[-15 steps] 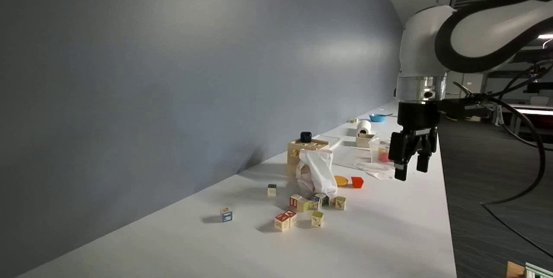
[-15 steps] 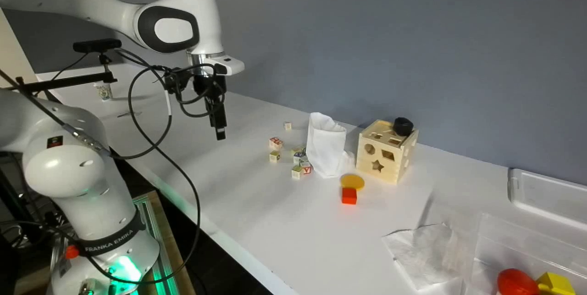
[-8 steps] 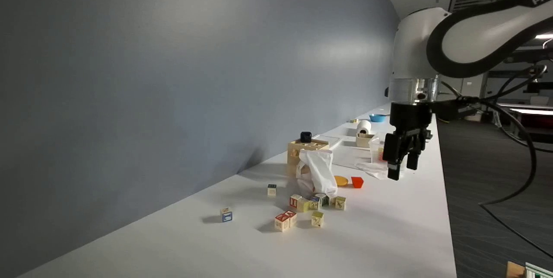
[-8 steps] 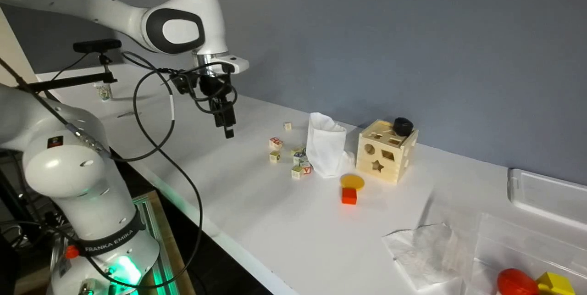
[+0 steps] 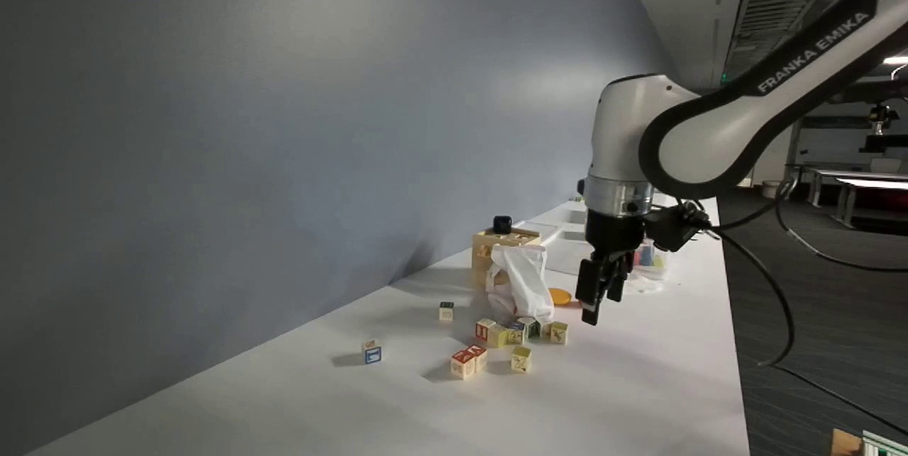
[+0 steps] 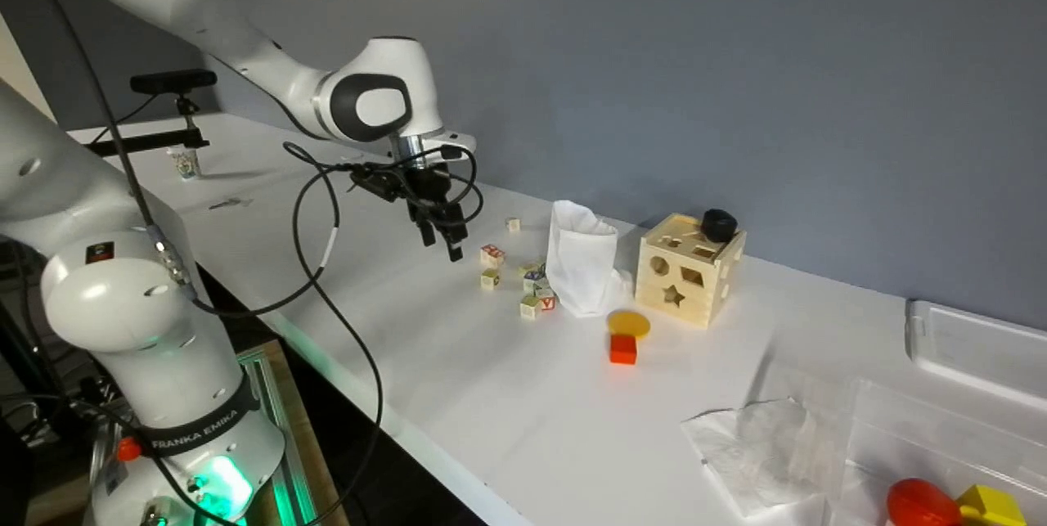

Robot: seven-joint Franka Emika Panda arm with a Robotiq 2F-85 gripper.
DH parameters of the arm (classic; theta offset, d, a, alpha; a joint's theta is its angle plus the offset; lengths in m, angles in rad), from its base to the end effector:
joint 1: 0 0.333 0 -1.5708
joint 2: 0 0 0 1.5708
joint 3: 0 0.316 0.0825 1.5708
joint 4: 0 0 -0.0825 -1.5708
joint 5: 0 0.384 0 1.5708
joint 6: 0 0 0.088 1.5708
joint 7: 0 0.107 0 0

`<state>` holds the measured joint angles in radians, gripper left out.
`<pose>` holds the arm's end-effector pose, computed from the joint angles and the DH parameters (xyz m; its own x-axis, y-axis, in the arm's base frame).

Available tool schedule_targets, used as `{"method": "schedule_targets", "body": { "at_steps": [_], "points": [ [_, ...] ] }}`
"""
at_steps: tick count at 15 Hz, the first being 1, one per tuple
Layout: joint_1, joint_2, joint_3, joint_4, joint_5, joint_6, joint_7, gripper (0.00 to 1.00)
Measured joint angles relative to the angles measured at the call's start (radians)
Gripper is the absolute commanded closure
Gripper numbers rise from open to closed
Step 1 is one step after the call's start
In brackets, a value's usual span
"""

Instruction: Pick up two blocks and put them into the carrier bag

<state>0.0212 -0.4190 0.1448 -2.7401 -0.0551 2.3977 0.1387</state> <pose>0.3754 0.0588 0.3523 0.9948 0.0597 0.0823 0.0524 -0.9947 0.0881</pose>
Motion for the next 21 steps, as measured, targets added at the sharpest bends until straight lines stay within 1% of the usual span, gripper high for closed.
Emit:
{"method": "schedule_targets", "body": {
  "at_steps": [3, 6, 8, 10, 13, 17, 19, 21],
  "points": [
    [0.002, 0.147, 0.033, 0.052, -0.005, 0.116, 0.063, 0.00],
    [0.001, 0.284, 0.062, 0.120, -0.078, 0.240, 0.160, 0.00],
    [0.003, 0.362, 0.066, 0.171, -0.146, 0.292, 0.231, 0.00],
    [0.012, 0.428, 0.064, 0.224, -0.163, 0.318, 0.254, 0.00],
    [0.018, 0.470, 0.064, 0.262, -0.163, 0.319, 0.255, 0.00],
    [0.019, 0.471, 0.063, 0.264, -0.163, 0.320, 0.255, 0.00],
    [0.035, 0.472, 0.044, 0.264, -0.170, 0.319, 0.260, 0.00],
    [0.055, 0.479, 0.022, 0.275, -0.202, 0.320, 0.291, 0.00]
  ]
}}
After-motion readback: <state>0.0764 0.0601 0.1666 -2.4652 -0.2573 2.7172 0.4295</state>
